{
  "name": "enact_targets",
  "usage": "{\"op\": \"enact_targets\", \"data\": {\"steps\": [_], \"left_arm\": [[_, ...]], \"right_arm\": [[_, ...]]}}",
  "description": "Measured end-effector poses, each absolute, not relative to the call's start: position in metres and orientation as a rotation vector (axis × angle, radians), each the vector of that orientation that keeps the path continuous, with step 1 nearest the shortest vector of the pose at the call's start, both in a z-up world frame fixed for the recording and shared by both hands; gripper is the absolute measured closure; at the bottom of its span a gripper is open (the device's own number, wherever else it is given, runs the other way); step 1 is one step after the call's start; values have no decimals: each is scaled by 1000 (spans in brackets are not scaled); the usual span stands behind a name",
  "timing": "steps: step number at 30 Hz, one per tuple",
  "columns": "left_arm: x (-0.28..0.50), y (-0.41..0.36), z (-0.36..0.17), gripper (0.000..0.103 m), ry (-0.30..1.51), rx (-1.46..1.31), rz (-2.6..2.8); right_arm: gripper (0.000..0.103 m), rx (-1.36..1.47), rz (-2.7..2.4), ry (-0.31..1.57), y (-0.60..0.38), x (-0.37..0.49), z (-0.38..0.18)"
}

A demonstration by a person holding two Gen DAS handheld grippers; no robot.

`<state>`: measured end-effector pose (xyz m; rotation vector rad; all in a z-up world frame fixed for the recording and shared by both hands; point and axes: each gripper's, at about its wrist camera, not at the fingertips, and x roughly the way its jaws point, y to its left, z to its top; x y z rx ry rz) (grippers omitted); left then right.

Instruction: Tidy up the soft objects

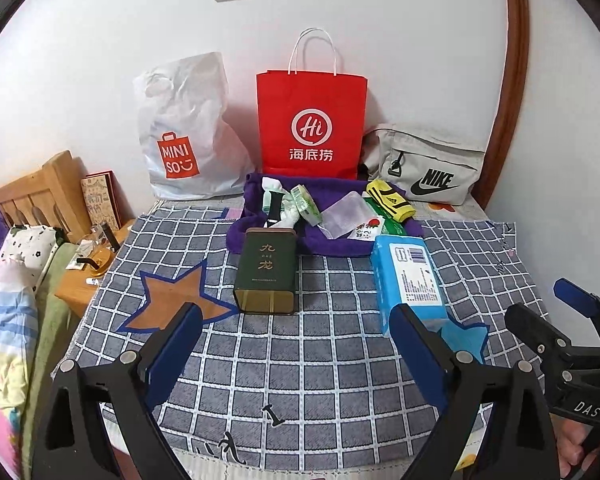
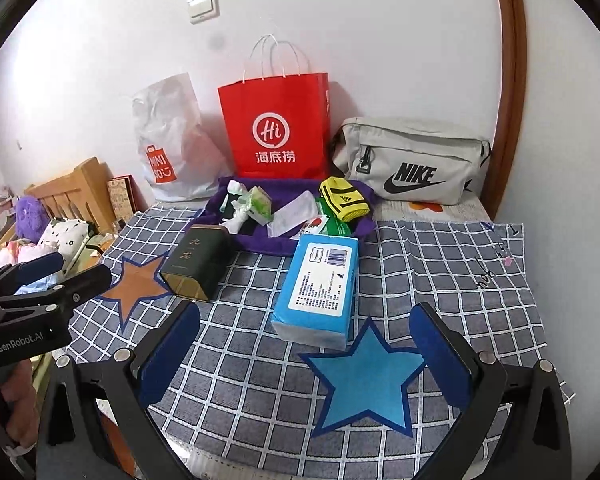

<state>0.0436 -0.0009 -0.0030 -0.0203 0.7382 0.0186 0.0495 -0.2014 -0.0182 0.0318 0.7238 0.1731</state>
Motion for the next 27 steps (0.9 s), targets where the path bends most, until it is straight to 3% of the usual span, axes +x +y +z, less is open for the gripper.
{"op": "enact_targets", "data": {"steps": [27], "left_arm": [[24,-1,1,8,724,-19,17]], "right_arm": [[0,16,170,685,-201,24,-8]]}}
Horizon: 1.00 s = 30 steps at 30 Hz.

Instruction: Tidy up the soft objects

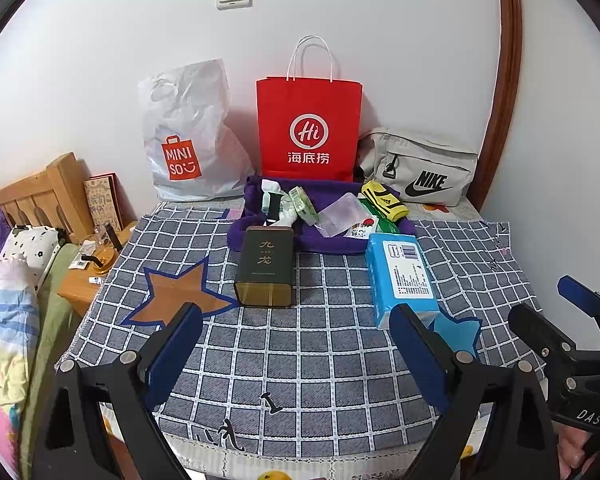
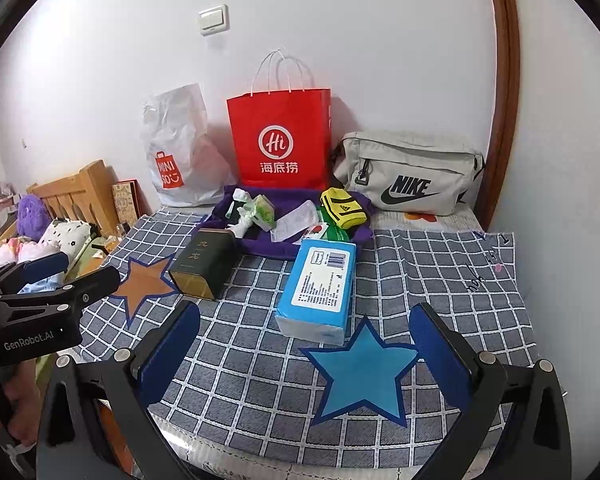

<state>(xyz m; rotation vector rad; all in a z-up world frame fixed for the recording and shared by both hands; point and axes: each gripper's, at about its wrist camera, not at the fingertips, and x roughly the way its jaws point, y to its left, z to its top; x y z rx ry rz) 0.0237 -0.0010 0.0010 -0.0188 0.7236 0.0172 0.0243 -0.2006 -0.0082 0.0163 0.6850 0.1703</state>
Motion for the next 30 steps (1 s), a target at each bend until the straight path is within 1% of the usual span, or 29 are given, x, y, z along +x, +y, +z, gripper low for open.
{"op": "enact_targets", "data": {"steps": [30], "left_arm": [[23,-2,2,8,725,-19,17]], "right_arm": [[0,12,173,684,-200,24,-8]]}}
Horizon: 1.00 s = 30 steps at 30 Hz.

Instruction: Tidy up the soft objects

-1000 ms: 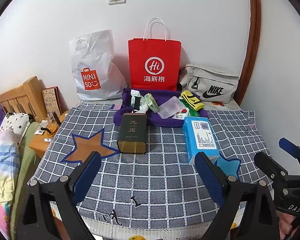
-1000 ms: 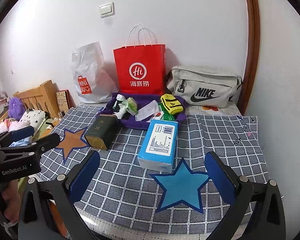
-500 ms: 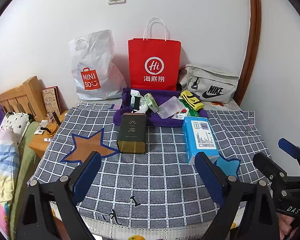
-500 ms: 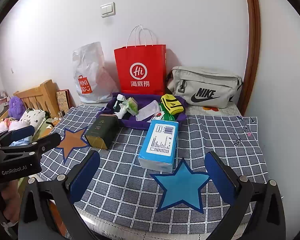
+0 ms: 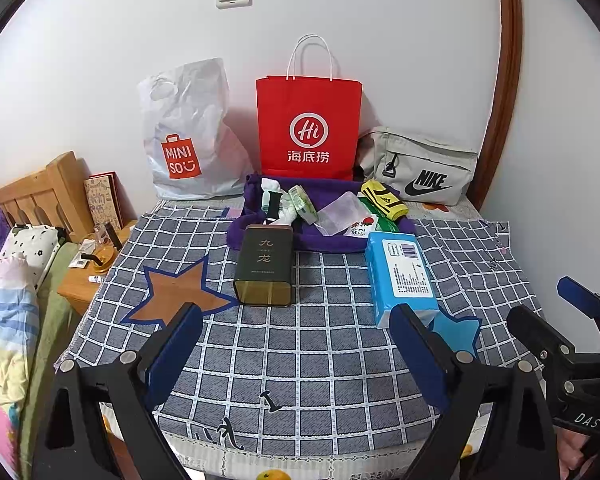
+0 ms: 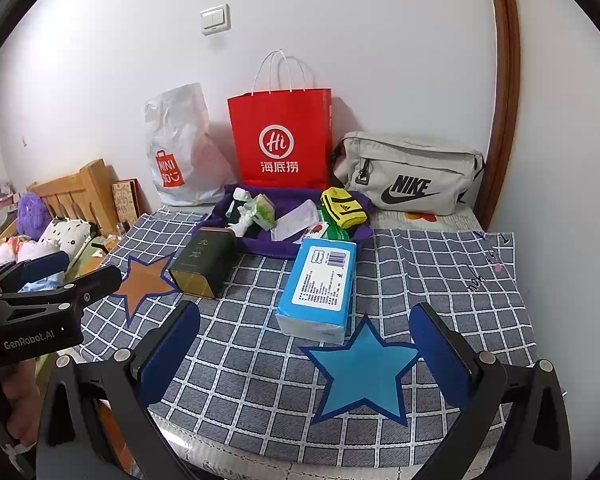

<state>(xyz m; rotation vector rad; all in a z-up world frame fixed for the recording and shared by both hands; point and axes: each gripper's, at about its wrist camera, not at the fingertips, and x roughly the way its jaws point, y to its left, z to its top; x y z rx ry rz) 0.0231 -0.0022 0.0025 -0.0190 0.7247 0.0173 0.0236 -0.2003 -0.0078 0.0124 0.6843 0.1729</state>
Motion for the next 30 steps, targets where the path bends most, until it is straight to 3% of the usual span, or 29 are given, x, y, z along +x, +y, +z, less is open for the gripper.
{"op": "enact_targets", "data": {"steps": [30], "left_arm": [[22,-3,3,8,729,-16,17]], "right_arm": [[0,11,175,680,-201,22,-8]]}}
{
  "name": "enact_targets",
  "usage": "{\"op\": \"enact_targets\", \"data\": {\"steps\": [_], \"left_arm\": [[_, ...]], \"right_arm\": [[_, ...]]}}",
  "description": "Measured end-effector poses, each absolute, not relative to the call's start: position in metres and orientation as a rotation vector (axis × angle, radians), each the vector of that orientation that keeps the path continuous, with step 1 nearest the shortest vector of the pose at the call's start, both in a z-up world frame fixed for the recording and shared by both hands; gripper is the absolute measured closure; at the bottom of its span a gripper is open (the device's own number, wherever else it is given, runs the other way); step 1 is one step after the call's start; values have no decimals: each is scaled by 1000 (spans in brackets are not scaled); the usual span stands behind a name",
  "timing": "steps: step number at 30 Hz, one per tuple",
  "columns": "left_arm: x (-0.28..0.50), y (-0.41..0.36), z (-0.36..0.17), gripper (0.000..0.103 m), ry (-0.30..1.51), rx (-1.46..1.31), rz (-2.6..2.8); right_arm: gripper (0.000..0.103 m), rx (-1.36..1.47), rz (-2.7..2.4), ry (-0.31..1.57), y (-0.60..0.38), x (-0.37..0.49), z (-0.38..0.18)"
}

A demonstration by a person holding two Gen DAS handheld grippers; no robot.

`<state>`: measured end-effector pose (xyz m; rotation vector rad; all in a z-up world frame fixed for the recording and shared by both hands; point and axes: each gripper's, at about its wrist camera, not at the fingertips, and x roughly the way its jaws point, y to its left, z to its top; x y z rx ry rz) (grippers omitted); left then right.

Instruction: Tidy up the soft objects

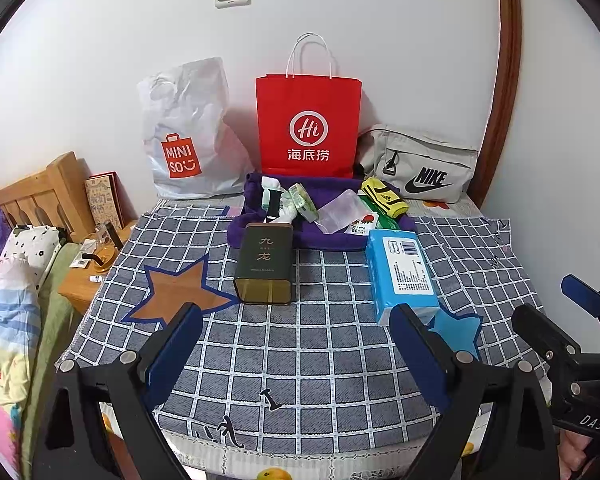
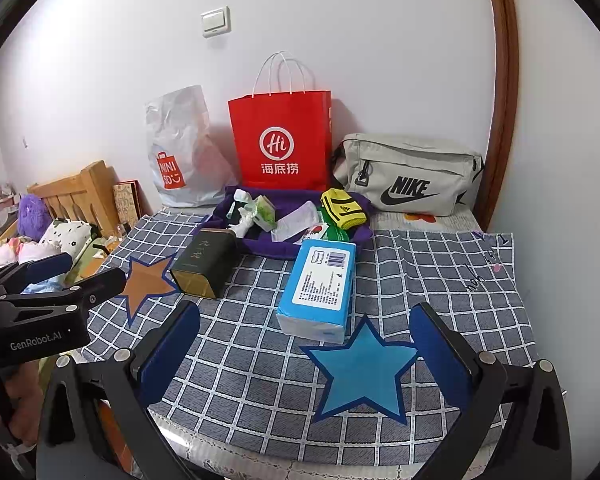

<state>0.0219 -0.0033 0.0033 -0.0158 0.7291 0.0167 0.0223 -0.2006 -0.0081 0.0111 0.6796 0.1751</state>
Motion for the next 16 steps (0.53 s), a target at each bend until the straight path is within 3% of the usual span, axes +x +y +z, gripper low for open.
{"op": "enact_targets", "data": {"steps": [16], "left_arm": [[39,0,-13,6,754,-19,19]], "right_arm": [[0,11,177,715,-201,35,-24]]}}
